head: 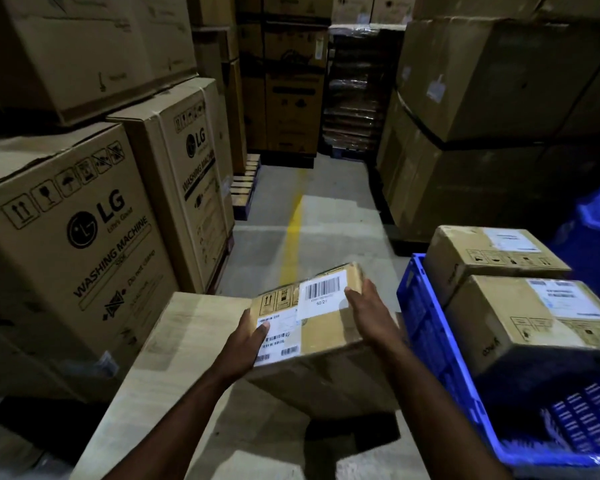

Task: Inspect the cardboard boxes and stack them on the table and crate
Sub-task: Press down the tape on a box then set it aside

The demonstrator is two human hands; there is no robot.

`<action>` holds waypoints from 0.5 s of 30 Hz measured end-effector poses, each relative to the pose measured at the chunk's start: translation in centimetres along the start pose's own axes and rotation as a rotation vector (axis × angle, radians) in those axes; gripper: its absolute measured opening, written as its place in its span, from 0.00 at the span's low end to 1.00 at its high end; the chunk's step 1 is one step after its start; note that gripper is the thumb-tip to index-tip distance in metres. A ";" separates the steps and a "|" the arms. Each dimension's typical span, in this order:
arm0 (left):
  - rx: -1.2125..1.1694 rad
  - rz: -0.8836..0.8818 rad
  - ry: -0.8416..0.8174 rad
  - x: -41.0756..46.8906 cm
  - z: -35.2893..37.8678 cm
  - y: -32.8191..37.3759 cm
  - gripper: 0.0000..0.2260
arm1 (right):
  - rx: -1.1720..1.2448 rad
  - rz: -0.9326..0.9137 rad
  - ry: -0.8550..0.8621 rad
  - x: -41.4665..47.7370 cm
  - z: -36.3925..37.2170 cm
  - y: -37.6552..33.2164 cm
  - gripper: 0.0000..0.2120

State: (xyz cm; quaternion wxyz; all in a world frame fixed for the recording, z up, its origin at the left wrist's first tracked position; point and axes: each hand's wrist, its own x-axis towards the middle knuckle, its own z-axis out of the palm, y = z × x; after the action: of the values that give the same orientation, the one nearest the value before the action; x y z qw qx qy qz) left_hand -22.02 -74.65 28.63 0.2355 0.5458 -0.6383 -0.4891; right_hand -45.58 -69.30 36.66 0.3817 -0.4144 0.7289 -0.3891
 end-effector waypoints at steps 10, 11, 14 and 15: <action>0.333 0.155 -0.014 -0.3 1.6 4.2 0.27 | -0.153 -0.116 -0.049 -1.6 5.5 -0.8 0.28; 0.318 0.168 -0.046 -0.4 1.9 5.0 0.28 | -0.233 -0.156 -0.059 -1.7 6.0 -0.5 0.29; 0.215 0.172 -0.060 -0.7 2.2 6.1 0.35 | -0.312 -0.224 -0.074 -1.4 6.3 0.3 0.30; 0.147 0.174 -0.061 -0.9 2.0 6.3 0.36 | -0.317 -0.237 -0.083 -1.1 6.2 0.5 0.30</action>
State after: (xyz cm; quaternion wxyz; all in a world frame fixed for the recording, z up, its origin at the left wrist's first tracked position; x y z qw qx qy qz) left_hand -26.39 -73.56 33.51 0.2171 0.4890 -0.7242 -0.4351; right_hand -39.87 -69.64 33.94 0.2927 -0.5678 0.7109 -0.2942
